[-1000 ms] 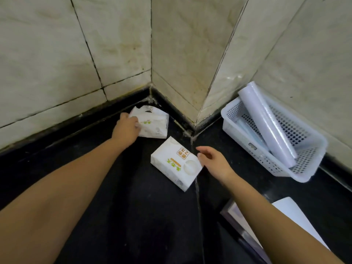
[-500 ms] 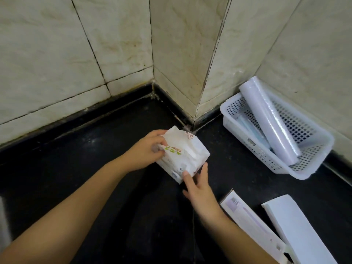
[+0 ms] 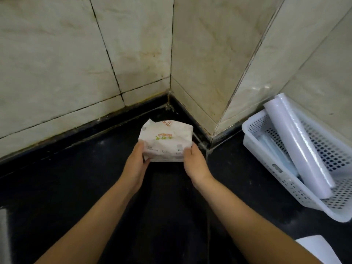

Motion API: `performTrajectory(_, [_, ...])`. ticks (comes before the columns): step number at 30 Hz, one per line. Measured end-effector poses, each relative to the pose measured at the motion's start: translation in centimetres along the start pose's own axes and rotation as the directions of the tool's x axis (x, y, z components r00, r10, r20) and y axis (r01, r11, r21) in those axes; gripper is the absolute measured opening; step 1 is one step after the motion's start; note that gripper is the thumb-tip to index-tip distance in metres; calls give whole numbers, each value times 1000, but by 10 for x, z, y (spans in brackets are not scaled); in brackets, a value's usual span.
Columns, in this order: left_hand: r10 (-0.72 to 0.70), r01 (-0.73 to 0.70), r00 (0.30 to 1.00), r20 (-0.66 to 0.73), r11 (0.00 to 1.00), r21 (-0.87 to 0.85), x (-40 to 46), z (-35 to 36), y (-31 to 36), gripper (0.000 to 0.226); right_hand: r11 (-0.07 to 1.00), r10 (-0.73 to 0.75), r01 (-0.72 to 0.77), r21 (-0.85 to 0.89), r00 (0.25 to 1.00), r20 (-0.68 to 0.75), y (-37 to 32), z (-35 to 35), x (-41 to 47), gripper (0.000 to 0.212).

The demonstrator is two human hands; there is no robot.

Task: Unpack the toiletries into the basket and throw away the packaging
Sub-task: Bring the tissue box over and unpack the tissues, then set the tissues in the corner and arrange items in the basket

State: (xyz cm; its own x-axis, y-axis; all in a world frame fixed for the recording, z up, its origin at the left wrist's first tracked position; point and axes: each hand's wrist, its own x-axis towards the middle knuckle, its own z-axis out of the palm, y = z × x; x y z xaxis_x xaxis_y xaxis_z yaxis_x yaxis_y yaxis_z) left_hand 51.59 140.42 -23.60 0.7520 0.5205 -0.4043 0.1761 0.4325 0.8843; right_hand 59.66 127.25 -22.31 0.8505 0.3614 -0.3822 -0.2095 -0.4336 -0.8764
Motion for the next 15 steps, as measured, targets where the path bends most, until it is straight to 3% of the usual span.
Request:
performTrajectory(4, [60, -79, 991, -116, 984, -162, 31, 18, 17, 33, 991, -23, 28, -131, 999, 45, -44, 9, 86, 38])
performTrajectory(8, [59, -96, 984, -167, 968, -230, 63, 31, 31, 44, 986, -78, 94, -135, 990, 115, -76, 19, 145, 44])
performTrajectory(12, [59, -102, 984, -170, 961, -258, 77, 28, 42, 43, 988, -37, 66, -137, 978, 206, -83, 20, 160, 46])
performTrajectory(15, [58, -91, 983, -173, 978, -187, 68, 20, 39, 40, 994, -56, 72, -80, 980, 190, -76, 8, 130, 53])
